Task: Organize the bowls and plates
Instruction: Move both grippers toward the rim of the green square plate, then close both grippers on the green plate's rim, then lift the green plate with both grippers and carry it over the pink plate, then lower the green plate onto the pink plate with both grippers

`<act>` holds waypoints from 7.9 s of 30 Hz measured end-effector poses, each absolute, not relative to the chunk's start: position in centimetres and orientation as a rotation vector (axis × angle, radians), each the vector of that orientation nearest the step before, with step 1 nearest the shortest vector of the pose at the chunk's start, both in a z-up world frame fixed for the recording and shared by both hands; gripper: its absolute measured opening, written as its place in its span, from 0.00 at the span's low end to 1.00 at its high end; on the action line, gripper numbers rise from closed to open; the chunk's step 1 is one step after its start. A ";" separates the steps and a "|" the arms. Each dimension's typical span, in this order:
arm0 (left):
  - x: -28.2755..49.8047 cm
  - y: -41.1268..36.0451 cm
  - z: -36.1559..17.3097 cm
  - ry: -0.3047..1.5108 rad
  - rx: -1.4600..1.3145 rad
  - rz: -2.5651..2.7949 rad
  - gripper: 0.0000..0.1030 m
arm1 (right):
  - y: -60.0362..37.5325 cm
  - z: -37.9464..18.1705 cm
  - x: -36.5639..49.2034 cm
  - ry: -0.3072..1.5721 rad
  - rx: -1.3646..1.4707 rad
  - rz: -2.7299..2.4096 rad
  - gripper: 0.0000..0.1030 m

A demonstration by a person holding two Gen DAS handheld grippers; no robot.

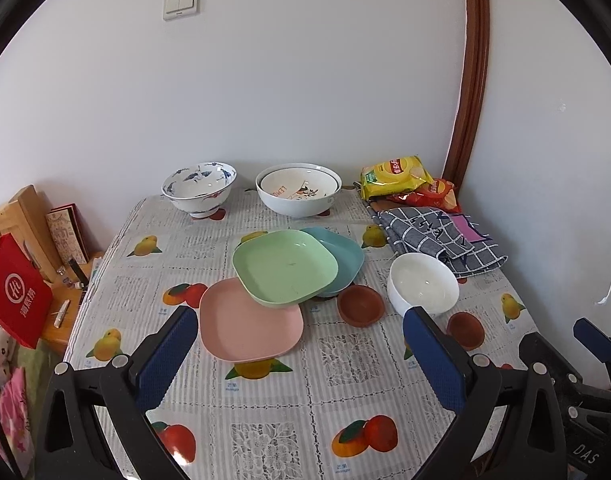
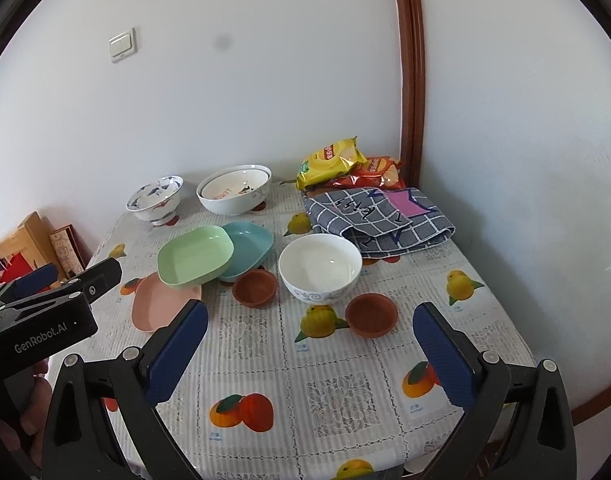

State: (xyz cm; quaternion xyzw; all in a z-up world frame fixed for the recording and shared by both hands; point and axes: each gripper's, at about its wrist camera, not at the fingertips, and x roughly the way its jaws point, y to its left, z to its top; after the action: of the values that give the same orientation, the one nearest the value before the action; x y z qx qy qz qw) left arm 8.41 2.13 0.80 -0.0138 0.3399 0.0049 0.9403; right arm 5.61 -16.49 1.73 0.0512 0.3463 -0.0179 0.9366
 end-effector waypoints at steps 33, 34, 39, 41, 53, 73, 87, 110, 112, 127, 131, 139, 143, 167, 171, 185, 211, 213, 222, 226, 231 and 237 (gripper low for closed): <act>22.2 10.5 -6.8 0.855 -0.081 -0.010 1.00 | -8.3 -6.8 21.1 0.920 0.117 0.029 0.67; 22.5 10.6 -7.1 0.859 -0.081 -0.010 1.00 | -8.0 -7.1 21.3 0.922 0.103 0.028 0.67; 23.7 11.3 -7.9 0.869 -0.081 0.001 1.00 | -7.2 -8.1 22.4 0.925 0.051 0.006 0.65; 24.1 11.7 -8.2 0.872 -0.087 0.004 1.00 | -7.2 -8.4 23.0 0.930 0.050 0.005 0.63; 26.8 12.2 -10.3 0.899 -0.095 0.006 0.99 | -6.7 -10.2 25.6 0.940 0.025 0.007 0.58; 29.4 14.1 -11.8 0.905 -0.159 0.027 0.89 | -5.4 -11.5 28.9 0.933 0.018 0.053 0.58; 31.7 12.4 -13.9 0.957 -0.146 0.003 0.58 | -4.8 -13.7 30.4 1.002 -0.010 0.073 0.44; 29.1 11.3 -11.1 0.926 -0.189 -0.061 0.11 | -5.5 -11.9 28.9 0.975 0.059 0.080 0.10; 28.5 11.1 -10.4 0.919 -0.191 -0.060 0.11 | -5.8 -11.2 28.4 0.967 0.074 0.086 0.10; 24.2 9.5 -5.7 0.850 -0.174 -0.076 0.11 | -7.5 -6.9 23.9 0.901 0.131 0.068 0.08; 23.2 9.2 -5.0 0.840 -0.170 -0.079 0.11 | -7.8 -6.0 22.9 0.887 0.137 0.063 0.08; 21.6 8.6 -4.3 0.829 -0.167 -0.083 0.10 | -8.4 -5.2 21.2 0.872 0.140 0.058 0.08; 20.9 8.6 -3.9 0.824 -0.167 -0.082 0.10 | -8.4 -4.8 20.5 0.867 0.142 0.056 0.08; 17.5 9.2 -2.8 0.810 -0.165 -0.076 0.11 | -7.9 -3.7 17.1 0.836 0.142 0.060 0.08; 16.9 9.4 -2.5 0.803 -0.163 -0.065 0.11 | -7.7 -3.6 16.7 0.832 0.143 0.068 0.08; 15.2 10.1 -2.3 0.800 -0.152 -0.034 0.11 | -6.9 -3.4 15.3 0.824 0.152 0.092 0.08; 14.8 13.2 -5.5 0.862 -0.188 0.029 0.11 | -4.0 -6.3 15.9 0.889 0.112 0.140 0.08; 15.0 13.5 -6.1 0.874 -0.193 0.038 0.11 | -3.6 -6.8 16.1 0.902 0.106 0.146 0.08; 16.0 15.0 -9.1 0.940 -0.219 0.063 0.11 | -2.3 -9.7 17.4 0.968 0.084 0.165 0.08; 16.6 15.3 -10.5 0.971 -0.224 0.068 0.11 | -1.8 -11.2 18.0 1.001 0.076 0.169 0.08; 17.9 15.6 -11.8 0.994 -0.232 0.074 0.11 | -1.5 -12.6 19.0 1.039 0.068 0.169 0.08; 19.8 15.9 -12.3 0.996 -0.234 0.063 0.11 | -1.4 -13.7 20.3 1.055 0.071 0.167 0.09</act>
State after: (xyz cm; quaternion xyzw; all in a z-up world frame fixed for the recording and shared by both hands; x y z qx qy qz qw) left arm 19.82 15.90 -12.31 -0.1121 0.4764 0.0303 0.8715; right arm 20.31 -1.42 -13.67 0.0340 0.5026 0.0795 0.8602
